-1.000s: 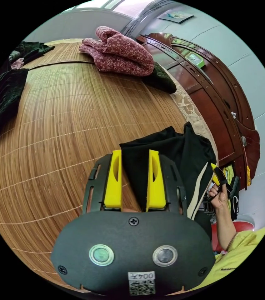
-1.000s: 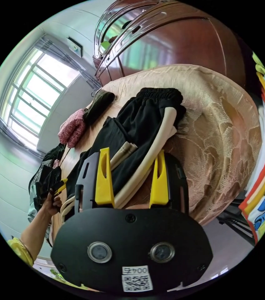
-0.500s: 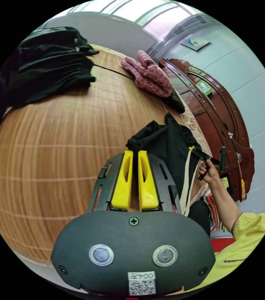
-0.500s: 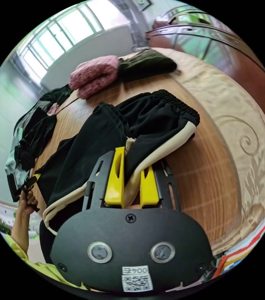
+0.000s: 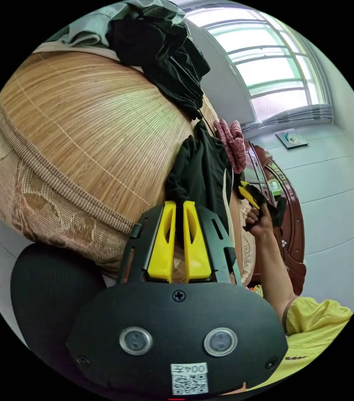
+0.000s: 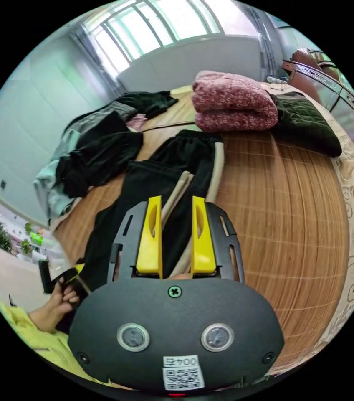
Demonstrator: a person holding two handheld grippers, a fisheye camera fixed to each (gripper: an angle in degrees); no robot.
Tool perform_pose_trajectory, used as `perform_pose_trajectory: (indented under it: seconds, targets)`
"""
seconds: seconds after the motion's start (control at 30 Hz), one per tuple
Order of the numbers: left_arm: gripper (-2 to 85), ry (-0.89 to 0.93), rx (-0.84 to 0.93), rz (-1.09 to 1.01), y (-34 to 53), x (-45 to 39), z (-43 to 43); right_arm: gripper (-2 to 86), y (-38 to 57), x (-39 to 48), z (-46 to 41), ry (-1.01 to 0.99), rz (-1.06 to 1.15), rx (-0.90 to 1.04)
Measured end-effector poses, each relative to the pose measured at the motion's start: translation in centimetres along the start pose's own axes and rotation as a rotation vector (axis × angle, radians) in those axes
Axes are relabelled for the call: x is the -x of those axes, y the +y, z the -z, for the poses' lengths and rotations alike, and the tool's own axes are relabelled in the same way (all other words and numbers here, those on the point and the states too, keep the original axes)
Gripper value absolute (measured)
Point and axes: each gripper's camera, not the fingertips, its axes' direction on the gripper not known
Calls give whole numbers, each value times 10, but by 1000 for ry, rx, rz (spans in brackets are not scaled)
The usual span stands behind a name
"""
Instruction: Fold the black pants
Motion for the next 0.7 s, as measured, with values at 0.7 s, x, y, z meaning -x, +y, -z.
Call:
perform_pose_trajectory:
  seconds: [0.7]
  targets:
    - [36,1,34,-22,-63,-18,110,123,252,177,0,294,535,113]
